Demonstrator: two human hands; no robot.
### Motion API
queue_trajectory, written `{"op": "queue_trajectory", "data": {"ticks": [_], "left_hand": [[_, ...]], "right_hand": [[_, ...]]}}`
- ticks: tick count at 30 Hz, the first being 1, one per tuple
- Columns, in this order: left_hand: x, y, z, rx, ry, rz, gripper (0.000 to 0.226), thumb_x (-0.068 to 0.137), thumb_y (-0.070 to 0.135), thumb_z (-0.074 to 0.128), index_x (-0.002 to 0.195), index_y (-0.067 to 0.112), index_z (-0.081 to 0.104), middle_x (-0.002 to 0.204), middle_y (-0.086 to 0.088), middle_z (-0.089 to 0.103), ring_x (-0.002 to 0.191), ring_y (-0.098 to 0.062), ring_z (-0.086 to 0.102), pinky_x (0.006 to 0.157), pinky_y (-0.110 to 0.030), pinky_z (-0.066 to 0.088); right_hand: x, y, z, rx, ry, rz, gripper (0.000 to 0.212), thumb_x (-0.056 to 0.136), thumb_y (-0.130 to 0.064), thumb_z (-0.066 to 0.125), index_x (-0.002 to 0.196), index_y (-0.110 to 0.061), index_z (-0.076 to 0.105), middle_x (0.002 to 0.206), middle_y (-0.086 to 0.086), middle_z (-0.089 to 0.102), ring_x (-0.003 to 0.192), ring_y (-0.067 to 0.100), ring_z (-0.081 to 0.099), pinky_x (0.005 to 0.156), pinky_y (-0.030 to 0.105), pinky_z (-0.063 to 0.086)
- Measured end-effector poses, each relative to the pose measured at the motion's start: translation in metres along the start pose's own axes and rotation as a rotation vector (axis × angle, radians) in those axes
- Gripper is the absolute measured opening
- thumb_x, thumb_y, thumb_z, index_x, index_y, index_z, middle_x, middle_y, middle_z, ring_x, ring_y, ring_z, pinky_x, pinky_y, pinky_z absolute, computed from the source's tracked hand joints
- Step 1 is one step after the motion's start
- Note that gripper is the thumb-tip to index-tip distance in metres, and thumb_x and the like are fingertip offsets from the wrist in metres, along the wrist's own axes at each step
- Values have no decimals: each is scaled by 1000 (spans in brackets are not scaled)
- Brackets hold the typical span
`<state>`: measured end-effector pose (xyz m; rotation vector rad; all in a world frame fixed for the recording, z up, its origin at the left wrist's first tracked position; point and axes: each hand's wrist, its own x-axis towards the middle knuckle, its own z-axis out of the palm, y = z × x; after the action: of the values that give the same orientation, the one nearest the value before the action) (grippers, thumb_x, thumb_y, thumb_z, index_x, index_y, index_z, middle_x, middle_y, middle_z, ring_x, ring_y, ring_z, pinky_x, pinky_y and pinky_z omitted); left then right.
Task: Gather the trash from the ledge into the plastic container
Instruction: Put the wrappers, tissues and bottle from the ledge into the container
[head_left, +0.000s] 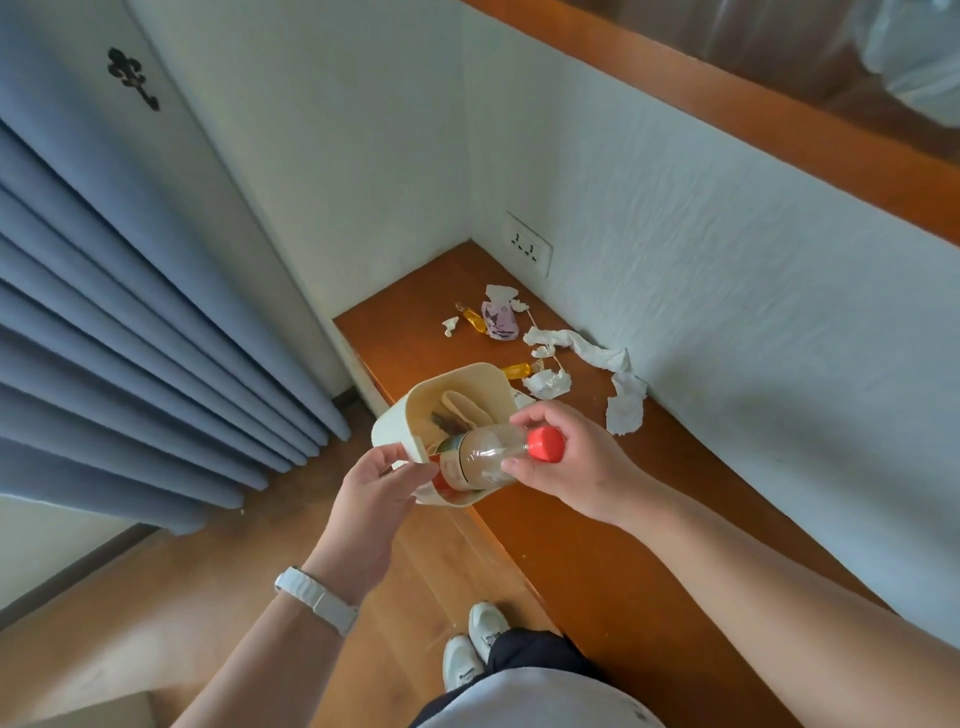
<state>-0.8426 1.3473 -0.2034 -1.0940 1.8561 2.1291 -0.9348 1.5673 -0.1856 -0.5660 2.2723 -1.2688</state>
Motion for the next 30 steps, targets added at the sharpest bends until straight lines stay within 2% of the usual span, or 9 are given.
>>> {"op": "queue_trajectory", "data": {"ticks": [4,9,12,16,19,22,25,27,30], "left_hand": [[7,6,-2,-10,-4,-19,36,88,15,71,118,-1,61,115,-23,73,110,-37,69,102,-50,52],[16,15,-7,17,-49,-8,33,92,18,68,121,4,63,113,-17,76,108,-31,72,101,-47,52],[20,16,-9,4,-59,-9,33,93,19,66,122,4,63,112,-18,76,105,-30,72,98,-44,51],[24,19,-8,6,-40,-4,31,92,18,66,121,5,63,111,-17,76,101,-27,73,96,-42,51],[24,20,-6,16,-28,-7,31,92,18,66,120,4,63,110,-17,77,106,-31,72,103,-47,49],[23,23,-3,17,-11,-5,29,92,16,66,118,2,63,109,-18,77,104,-31,71,104,-48,48],[21,25,1,19,11,-14,28,91,16,67,117,4,64,109,-17,77,104,-31,71,106,-49,47],[20,25,1,20,23,-21,29,91,16,68,117,3,63,111,-18,76,110,-35,70,107,-51,47],[19,25,2,33,29,-29,29,91,16,69,117,4,63,110,-16,77,108,-33,71,107,-51,47]], "right_hand": [[2,7,-15,97,8,-53,59,78,-56,73,127,-29,51,118,-13,57,111,10,60,94,26,53],[-5,30,-41,146,144,23,58,76,-62,66,123,-31,52,122,-17,58,113,-1,57,88,17,51],[4,64,-52,-23,203,172,48,88,-53,63,128,-29,52,122,-20,55,110,0,57,83,13,48],[33,126,-58,-300,253,392,54,91,-44,63,139,-28,45,141,-7,47,122,14,54,97,36,52],[54,159,-62,-509,251,387,61,91,-30,62,146,-24,36,149,2,40,130,26,48,98,40,51],[69,175,-65,-619,239,384,64,93,-24,58,150,-25,29,146,6,42,127,31,48,97,43,48],[77,185,-64,-600,228,388,57,98,-24,49,151,-22,29,134,9,52,121,32,51,97,43,45],[81,188,-66,-586,256,390,49,99,-22,45,147,-18,38,122,9,57,112,30,54,92,40,45],[83,191,-64,-572,225,439,32,98,-20,41,122,-12,60,111,5,63,103,24,56,86,32,45]]}}
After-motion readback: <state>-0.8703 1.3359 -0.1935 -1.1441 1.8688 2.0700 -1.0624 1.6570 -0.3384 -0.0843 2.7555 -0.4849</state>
